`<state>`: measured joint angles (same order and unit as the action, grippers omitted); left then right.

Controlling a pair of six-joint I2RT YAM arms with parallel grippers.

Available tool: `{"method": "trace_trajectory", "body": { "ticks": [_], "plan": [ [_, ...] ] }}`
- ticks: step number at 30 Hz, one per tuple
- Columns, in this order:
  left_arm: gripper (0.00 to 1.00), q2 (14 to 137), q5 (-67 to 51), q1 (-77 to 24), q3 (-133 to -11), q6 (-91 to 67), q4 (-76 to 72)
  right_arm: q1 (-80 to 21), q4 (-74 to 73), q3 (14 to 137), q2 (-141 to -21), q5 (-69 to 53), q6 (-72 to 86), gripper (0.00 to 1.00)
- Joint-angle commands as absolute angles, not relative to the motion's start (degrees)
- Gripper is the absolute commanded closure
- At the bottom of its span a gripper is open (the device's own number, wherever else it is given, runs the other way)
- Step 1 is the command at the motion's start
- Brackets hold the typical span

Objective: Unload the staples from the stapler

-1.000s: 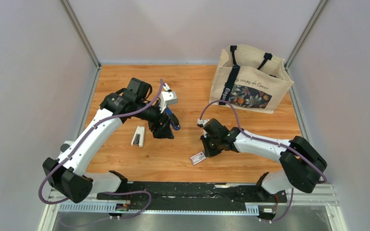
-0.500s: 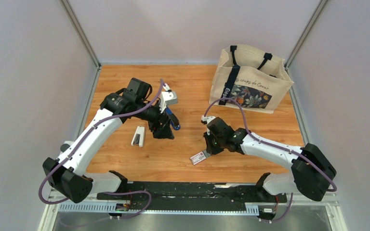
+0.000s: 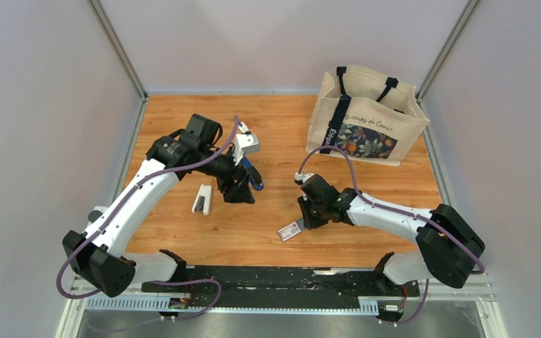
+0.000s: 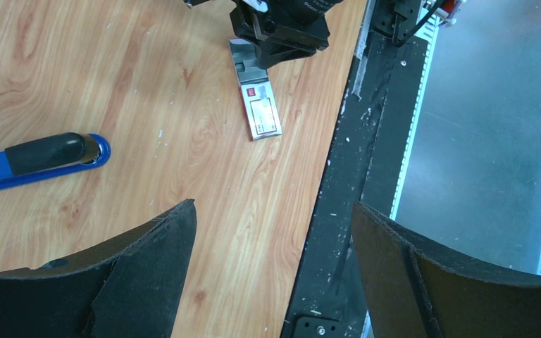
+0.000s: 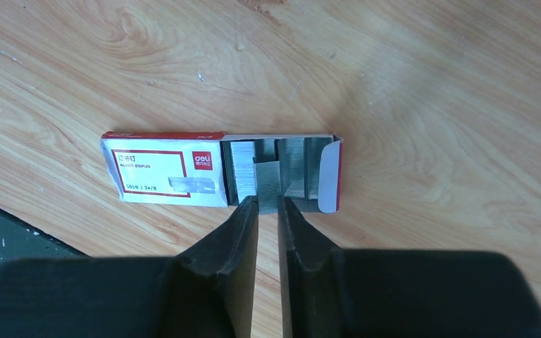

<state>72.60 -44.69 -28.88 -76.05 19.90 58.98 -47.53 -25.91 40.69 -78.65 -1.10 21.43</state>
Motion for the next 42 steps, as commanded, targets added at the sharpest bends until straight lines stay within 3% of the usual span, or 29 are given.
{"method": "trace_trajectory", "body": {
  "ticks": [1, 8, 25, 35, 42],
  "plan": [
    [0.11, 71.98, -46.32, -28.65, -76.29, 21.45, 59.06, -47.37, -25.05, 41.66, -78.14, -0.09, 21.62, 0.78],
    [0.11, 71.98, -46.58, -28.65, -76.29, 21.09, 58.97, -47.37, -25.84, 41.75, -74.89, 2.99, 21.36, 0.68],
    [0.11, 71.54, -46.05, -28.65, -76.20, 21.88, 59.24, -47.37, -24.26, 43.15, -80.24, -1.04, 20.04, 0.69],
    [0.11, 71.98, -45.97, -28.65, -76.64, 22.24, 59.59, -47.37, -23.29, 43.77, -82.18, -1.76, 19.51, 0.72],
    [0.11, 72.07, -45.88, -28.65, -76.64, 22.24, 59.68, -47.37, -22.41, 43.16, -82.18, -3.25, 19.42, 0.82]
  ]
}}
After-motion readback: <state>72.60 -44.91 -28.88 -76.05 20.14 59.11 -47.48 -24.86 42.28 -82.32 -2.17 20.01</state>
